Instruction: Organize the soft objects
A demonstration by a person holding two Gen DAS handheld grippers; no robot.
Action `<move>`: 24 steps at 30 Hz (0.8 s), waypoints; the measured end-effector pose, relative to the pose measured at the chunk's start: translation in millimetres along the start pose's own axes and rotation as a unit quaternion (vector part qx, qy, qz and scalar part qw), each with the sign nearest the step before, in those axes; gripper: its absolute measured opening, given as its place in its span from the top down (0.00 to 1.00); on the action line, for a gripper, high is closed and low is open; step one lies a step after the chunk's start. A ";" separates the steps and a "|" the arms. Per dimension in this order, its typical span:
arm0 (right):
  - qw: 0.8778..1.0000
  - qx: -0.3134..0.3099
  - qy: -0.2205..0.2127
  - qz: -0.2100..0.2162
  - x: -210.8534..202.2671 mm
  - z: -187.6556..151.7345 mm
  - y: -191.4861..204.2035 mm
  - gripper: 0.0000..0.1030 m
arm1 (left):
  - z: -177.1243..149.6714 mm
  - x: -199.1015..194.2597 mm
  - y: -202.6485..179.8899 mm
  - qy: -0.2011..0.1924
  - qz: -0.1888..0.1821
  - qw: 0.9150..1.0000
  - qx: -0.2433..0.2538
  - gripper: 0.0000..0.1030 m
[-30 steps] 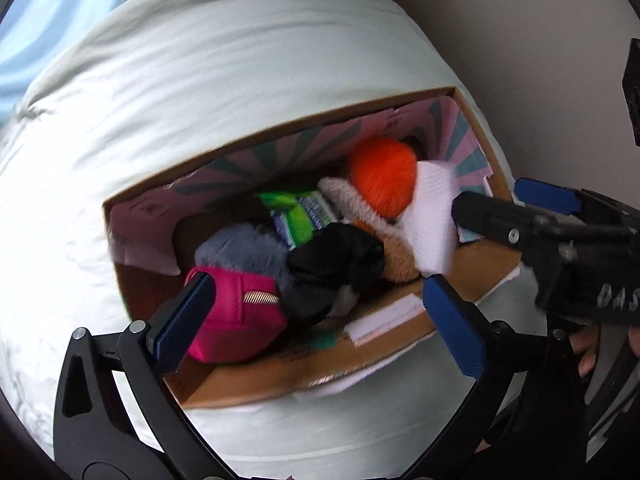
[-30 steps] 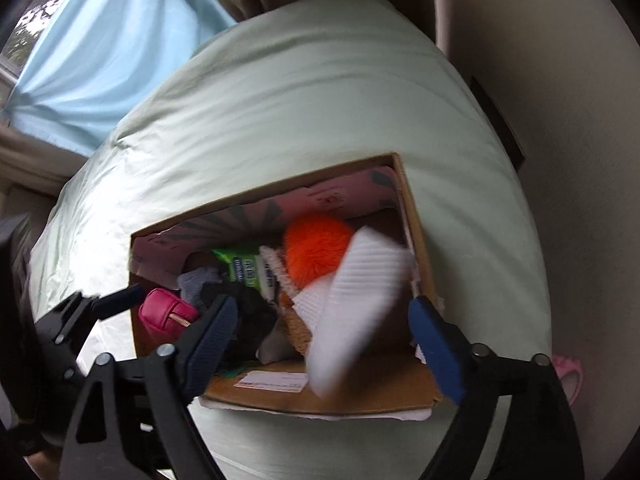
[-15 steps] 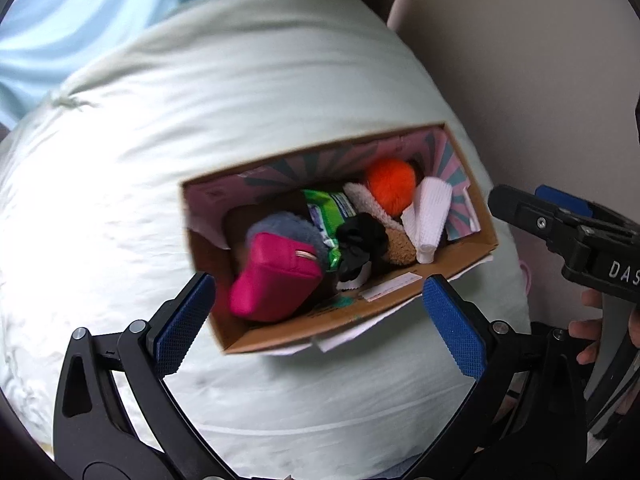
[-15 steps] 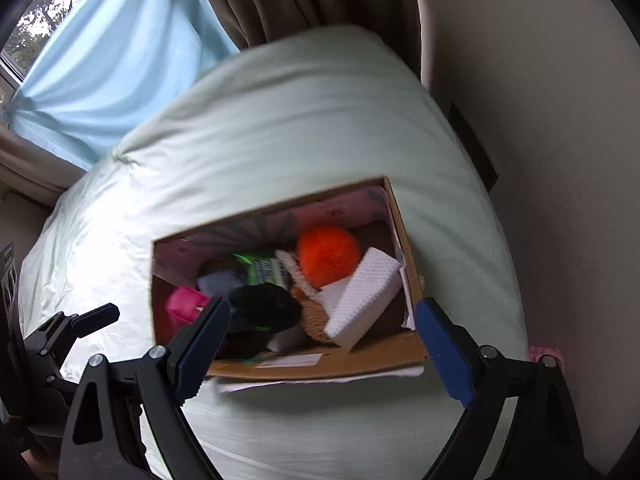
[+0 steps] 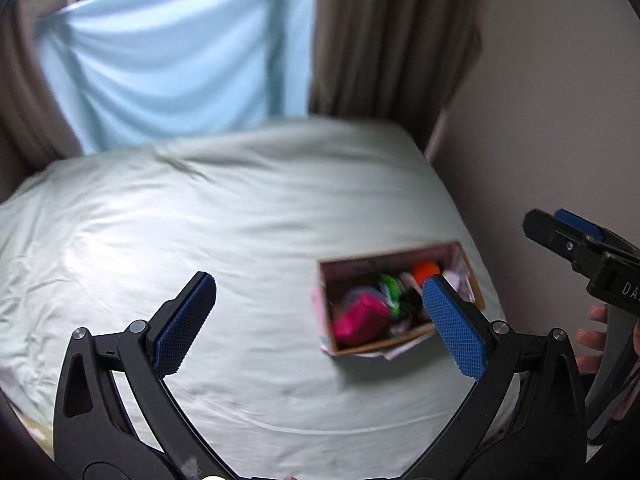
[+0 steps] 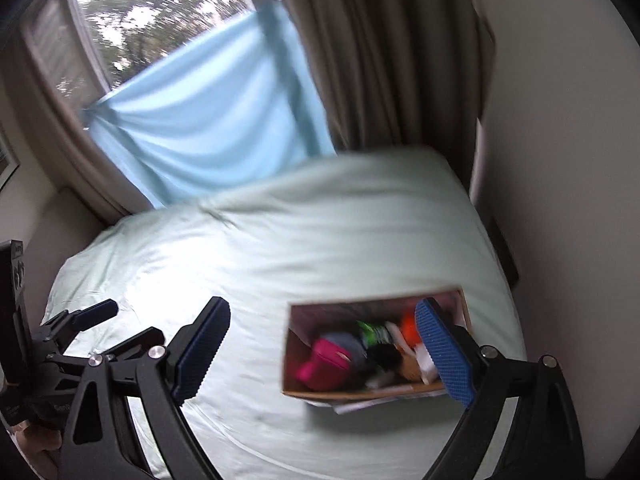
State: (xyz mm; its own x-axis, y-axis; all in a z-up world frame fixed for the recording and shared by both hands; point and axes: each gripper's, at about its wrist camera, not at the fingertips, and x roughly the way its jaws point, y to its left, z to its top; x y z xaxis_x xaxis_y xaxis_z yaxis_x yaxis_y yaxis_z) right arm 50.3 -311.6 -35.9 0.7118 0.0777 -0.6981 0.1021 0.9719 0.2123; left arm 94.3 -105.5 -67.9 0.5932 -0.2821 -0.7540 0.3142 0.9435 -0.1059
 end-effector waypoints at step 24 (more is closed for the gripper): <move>0.986 -0.075 -0.136 -0.054 -92.2 -27.3 144.3 0.00 | -45.5 -161.6 102.7 -0.194 0.068 0.978 -0.024 0.00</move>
State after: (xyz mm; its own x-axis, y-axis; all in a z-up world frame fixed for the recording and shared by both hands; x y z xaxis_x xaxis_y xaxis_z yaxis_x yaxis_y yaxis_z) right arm -19.6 -172.4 40.4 0.8643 -0.0705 -0.4980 0.0977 0.9948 0.0287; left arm -3.0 44.9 13.6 0.8666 -0.1900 -0.4613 0.1839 0.9812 -0.0587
